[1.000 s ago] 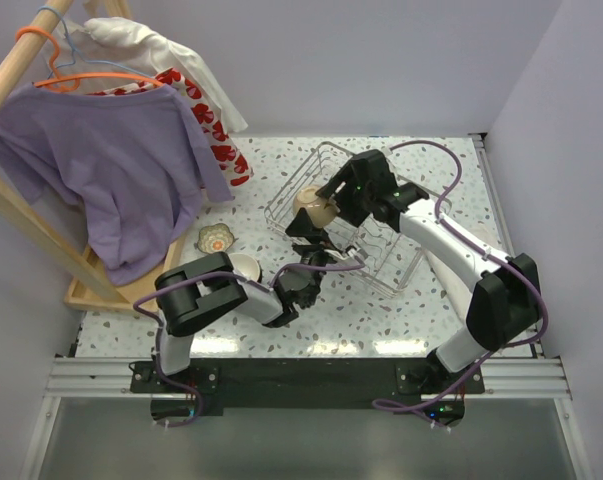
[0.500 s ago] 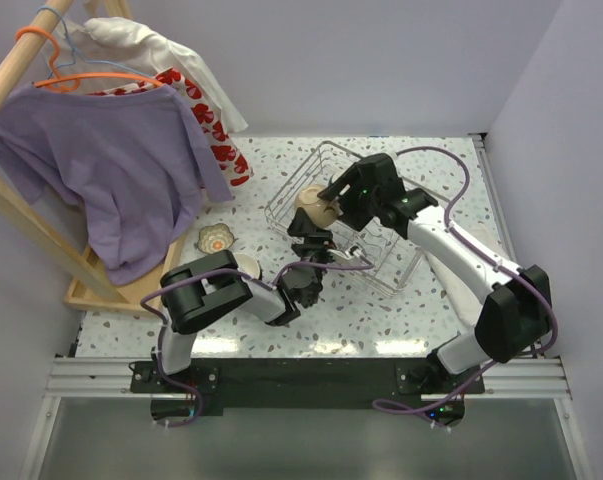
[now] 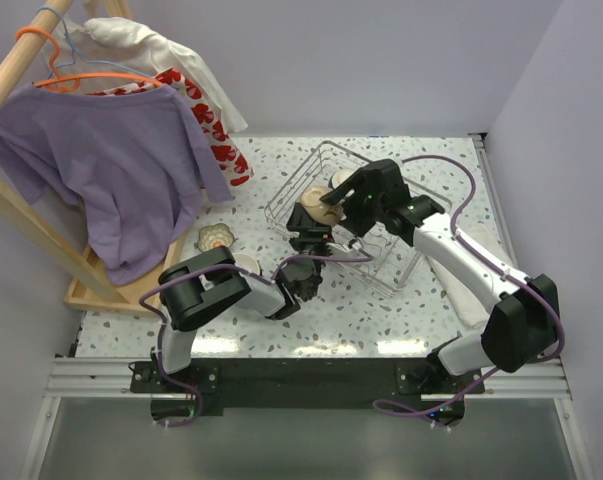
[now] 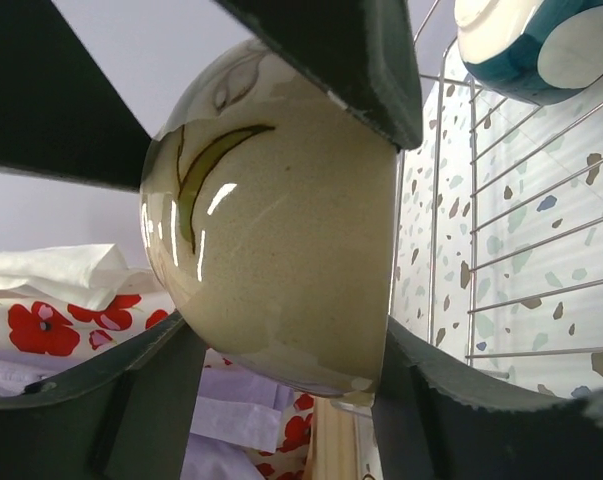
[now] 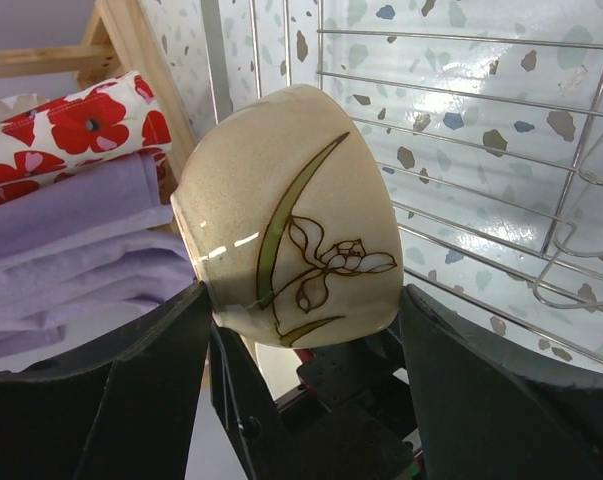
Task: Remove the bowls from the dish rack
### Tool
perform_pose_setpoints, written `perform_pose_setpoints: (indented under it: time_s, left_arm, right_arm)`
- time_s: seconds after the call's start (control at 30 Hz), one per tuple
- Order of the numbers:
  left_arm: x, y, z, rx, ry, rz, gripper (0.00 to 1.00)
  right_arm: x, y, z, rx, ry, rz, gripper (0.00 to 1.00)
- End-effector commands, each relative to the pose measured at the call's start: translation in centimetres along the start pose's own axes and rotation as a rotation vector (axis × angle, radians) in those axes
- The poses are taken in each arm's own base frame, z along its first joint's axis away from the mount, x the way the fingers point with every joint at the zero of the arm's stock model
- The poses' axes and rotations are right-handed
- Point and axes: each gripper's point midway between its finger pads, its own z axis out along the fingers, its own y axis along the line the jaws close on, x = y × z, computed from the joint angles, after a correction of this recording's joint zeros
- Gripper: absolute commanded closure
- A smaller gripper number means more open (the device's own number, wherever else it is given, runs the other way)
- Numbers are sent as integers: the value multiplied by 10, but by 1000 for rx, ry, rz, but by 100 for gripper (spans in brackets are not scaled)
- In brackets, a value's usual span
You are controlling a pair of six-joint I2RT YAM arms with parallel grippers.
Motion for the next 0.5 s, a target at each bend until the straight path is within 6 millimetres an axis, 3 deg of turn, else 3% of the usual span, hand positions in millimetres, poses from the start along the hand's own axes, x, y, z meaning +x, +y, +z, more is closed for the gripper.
perform_pose_setpoints:
  time_s: [0.0,0.17,0.47]
  left_arm:
    - [-8,109,-20,-392,-127,-498,40]
    - [-6,111,-27,-381,-146,-572,47]
    - [8,102,-41,-290,-117,-725,22]
  right_arm:
    - [-5,44,-20,-172,-6,45,100]
    - [-9,45,-13,-171,-19,51,100]
    - [-23,45,0,-162,-61,2,100]
